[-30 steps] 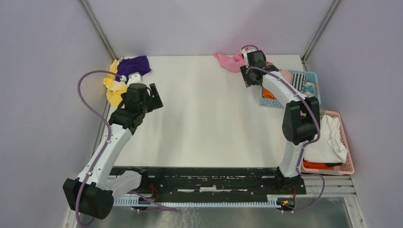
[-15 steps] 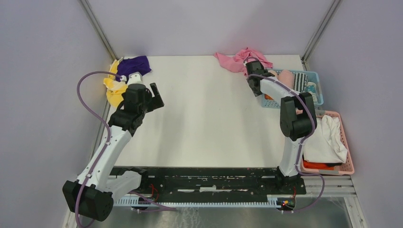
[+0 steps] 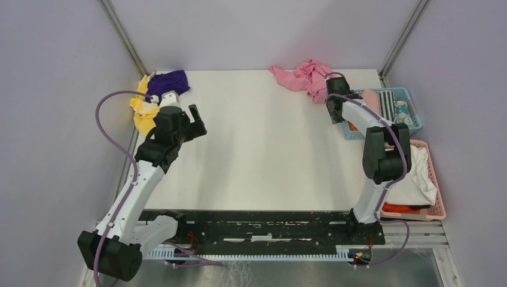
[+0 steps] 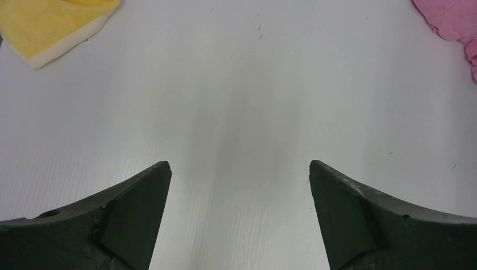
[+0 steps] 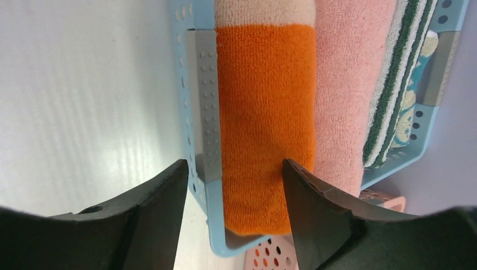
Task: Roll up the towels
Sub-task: Move the bin to the corner of the board.
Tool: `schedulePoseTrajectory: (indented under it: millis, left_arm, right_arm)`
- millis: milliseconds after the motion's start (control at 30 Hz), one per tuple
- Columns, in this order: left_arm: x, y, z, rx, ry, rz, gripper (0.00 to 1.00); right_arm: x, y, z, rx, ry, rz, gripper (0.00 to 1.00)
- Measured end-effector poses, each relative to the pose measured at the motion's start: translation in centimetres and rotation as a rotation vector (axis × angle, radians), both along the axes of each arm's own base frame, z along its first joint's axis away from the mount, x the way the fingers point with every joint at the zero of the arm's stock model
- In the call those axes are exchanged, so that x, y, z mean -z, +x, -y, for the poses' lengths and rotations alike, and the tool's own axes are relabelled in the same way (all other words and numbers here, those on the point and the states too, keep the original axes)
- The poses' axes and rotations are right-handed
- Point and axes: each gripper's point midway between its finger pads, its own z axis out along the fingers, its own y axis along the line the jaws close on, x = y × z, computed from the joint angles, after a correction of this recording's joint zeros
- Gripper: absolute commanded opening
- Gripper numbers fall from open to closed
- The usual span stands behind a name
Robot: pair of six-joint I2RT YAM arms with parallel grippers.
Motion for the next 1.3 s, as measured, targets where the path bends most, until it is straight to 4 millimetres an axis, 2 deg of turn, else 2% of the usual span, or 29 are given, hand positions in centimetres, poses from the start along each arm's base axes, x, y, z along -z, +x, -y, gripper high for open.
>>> schedulePoseTrajectory:
  millis: [100, 233, 367, 467, 533, 667, 833, 967, 1133, 1300]
  left_arm:
    - [-0.2, 0.0, 0.0, 0.001, -0.003, 0.010, 0.99]
    - [-0.2, 0.0, 0.1, 0.005, -0.007, 0.020, 0.99]
    - [0.0, 0.0, 0.3, 0.015, -0.011, 0.019, 0.99]
    - [0.0, -0.2, 0.2, 0.023, -0.006, 0.033, 0.99]
    - [-0.2, -0.3, 0.2, 0.026, -0.006, 0.046, 0.99]
    - [-1.0, -0.6, 0.2, 0.041, -0.010, 0.094, 0.99]
    - [-1.8, -0.5, 0.6, 0.064, -0.020, 0.143, 0.99]
    - [-1.3, -0.5, 0.5, 0.065, -0.011, 0.139, 0.99]
    - [-0.4, -0.2, 0.3, 0.053, -0.004, 0.138, 0.99]
    - [1.3, 0.6, -1.6, -0.030, 0.034, 0.092, 0.99]
  right_arm:
    - [-1.3, -0.4, -1.1, -0.004, 0.083, 0.044, 0.73]
    - [-4.1, -0.5, -3.1, -0.030, 0.228, 0.133, 0.76]
    - [-7.9, -1.0, -5.4, -0.076, 0.379, 0.234, 0.79]
    - [-10.7, -2.1, -6.5, -0.101, 0.480, 0.306, 0.82]
    - [-12.2, -3.3, -6.9, -0.112, 0.545, 0.346, 0.85]
    - [-14.2, -6.0, -7.7, -0.123, 0.651, 0.407, 0.99]
    - [-16.0, -9.9, -8.5, -0.129, 0.755, 0.478, 1.00]
    - [-18.1, -13.2, -8.5, -0.130, 0.803, 0.570, 1.00]
    - [-19.8, -17.6, -7.3, -0.114, 0.791, 0.670, 1.00]
    - [-20.1, -21.6, -5.0, -0.074, 0.703, 0.777, 1.00]
